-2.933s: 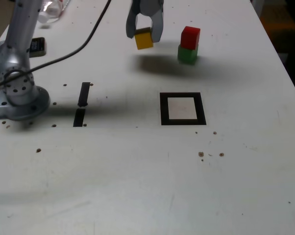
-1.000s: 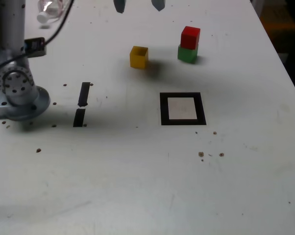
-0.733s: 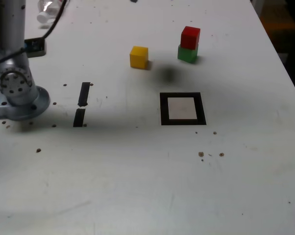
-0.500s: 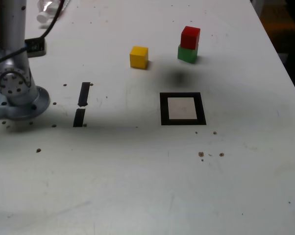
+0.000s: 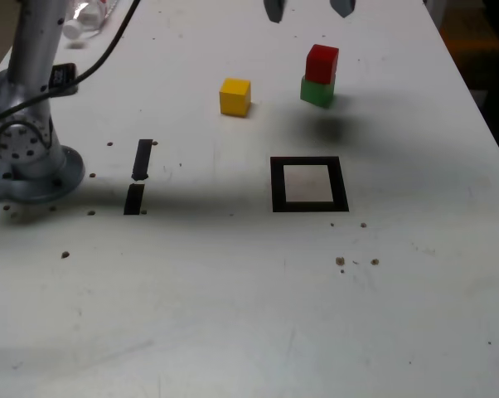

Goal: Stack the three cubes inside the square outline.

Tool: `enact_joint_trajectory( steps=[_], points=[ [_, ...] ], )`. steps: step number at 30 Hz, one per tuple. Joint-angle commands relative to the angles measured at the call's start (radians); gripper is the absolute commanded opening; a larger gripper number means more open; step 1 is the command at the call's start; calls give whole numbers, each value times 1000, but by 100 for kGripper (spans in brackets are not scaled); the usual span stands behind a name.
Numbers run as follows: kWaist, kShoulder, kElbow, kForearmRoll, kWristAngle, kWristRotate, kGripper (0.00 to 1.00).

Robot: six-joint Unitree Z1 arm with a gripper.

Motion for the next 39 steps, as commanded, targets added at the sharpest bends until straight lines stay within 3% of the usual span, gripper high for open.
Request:
enact_joint_trajectory(
  steps=[1, 39],
  points=[
    [-1, 17, -16, 15, 0, 4, 84],
    [45, 221, -42, 1, 5, 9, 84]
  ],
)
